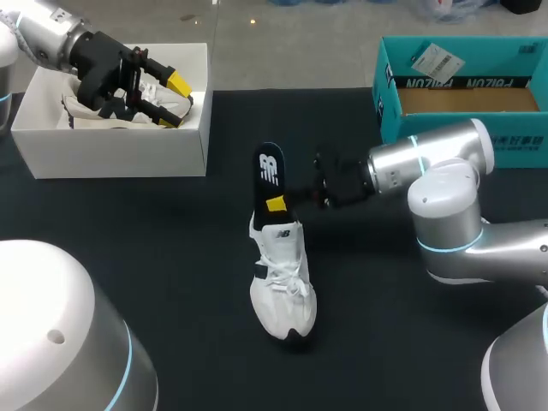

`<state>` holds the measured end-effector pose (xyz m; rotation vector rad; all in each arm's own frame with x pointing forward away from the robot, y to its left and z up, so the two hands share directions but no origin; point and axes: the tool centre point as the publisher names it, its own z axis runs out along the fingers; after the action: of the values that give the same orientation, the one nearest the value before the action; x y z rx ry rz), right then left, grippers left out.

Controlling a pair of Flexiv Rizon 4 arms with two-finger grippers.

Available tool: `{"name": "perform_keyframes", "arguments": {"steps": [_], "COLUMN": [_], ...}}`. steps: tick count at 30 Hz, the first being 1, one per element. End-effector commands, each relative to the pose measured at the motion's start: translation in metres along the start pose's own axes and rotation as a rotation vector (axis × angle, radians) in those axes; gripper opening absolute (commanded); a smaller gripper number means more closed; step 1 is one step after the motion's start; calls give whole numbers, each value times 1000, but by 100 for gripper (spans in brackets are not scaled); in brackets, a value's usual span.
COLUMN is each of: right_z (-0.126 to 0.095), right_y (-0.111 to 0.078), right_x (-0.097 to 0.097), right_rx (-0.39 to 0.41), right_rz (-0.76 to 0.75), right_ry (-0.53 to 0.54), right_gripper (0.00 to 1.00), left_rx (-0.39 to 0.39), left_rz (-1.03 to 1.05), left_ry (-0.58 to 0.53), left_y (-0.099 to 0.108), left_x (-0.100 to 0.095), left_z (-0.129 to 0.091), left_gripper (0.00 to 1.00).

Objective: Take the shoe out of the shoebox, open the shoe tongue, remove and reinsert the insole, then place the shoe into the shoebox

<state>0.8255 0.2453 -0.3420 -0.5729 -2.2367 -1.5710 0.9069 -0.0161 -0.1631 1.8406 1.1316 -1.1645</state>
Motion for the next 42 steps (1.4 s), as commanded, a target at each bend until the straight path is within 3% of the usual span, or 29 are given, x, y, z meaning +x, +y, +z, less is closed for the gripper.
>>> {"name": "perform_keyframes", "arguments": {"steps": [1,10,11,12,13,15,21,25,26,27,28,42], "right_z": [3,6,7,6,6,5,2,2,2,2,2,17], "right_y": [-7,-24,-22,-19,-15,-6,18,27,28,29,29,-5], "right_x": [3,13,14,14,15,15,7,2,2,1,0,11], "right_rx": [27,27,21,18,16,9,-8,-8,-8,-9,-9,40], "right_rz": [19,61,57,46,36,13,-43,-66,-67,-68,-68,15], "right_ry": [15,34,30,26,22,17,0,-10,-11,-12,-13,61], "right_gripper": [0,0,23,39,47,50,48,37,30,2,0,0], "left_rx": [2,2,2,2,2,2,2,2,2,2,2,2], "left_rz": [1,1,1,1,1,1,1,1,1,1,1,1], "left_ry": [3,3,3,3,3,3,3,3,3,3,3,3], "left_y": [0,0,0,0,0,0,0,0,0,0,0,0], "left_x": [0,0,0,0,0,0,0,0,0,0,0,0], "left_z": [-1,-1,-1,-1,-1,-1,-1,-1,-1,-1,-1,-1], "left_gripper": [100,100,100,100,100,100,100,100,100,100,100,100]}}
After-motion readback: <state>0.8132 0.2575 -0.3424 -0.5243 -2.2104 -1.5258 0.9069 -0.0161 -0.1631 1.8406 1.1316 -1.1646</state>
